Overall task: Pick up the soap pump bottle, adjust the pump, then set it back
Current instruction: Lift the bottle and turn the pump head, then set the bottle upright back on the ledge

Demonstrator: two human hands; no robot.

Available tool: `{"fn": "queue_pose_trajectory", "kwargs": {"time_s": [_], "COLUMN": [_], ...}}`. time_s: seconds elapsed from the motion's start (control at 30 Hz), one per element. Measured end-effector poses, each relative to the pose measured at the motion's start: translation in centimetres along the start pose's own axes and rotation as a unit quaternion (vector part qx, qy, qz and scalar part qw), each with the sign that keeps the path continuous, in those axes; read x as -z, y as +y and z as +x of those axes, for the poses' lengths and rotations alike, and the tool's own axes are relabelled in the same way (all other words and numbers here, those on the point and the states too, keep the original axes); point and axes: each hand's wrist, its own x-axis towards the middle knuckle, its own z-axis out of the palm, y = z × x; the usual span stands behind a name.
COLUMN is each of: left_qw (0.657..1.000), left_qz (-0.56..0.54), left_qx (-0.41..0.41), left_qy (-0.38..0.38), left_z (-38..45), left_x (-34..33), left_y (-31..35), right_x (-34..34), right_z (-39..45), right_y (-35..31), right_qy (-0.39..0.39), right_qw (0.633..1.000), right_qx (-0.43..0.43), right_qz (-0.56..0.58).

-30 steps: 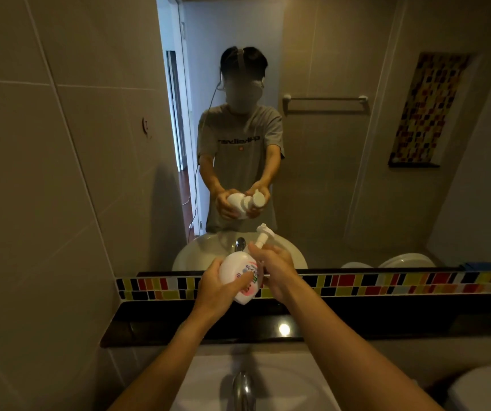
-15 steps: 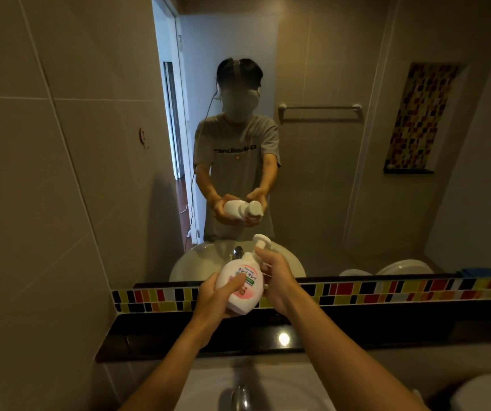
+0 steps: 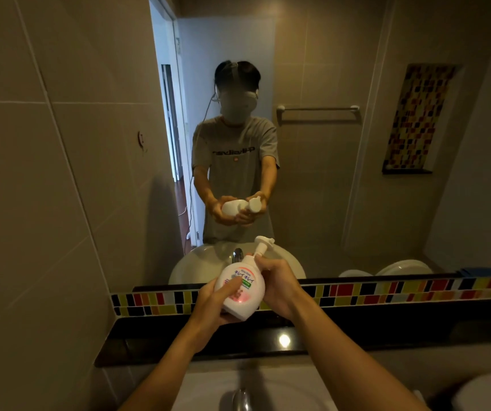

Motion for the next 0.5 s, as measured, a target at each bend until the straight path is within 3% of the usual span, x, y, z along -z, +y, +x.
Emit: {"fn": "queue_pose_trajectory", "kwargs": {"time_s": [0.33,0.4,0.5], "left_qw": [0.975,0.974,0.987], "left_qz": [0.157,0.145,0.047], "left_qx": [-0.117,-0.123,-0.101], "left_qy": [0.102,0.12,0.117], "left_z": [0.1,-0.3,-0.9], "left_x": [-0.7,-1.3,-2.0], "left_y": [-0.9,-0.9,-0.6], "right_x": [-1.0,-1.3,-1.5], "right_z": [1.0,1.1,0.4], "right_y": [0.4,0.3,-0.6], "right_qy": [0.114,0.117,0.058], "right_qw": [0.988,0.987,0.996], "right_qx": [0.037,0.039,0.043], "right_qz": [-0.096,-0.106,-0.053]}}
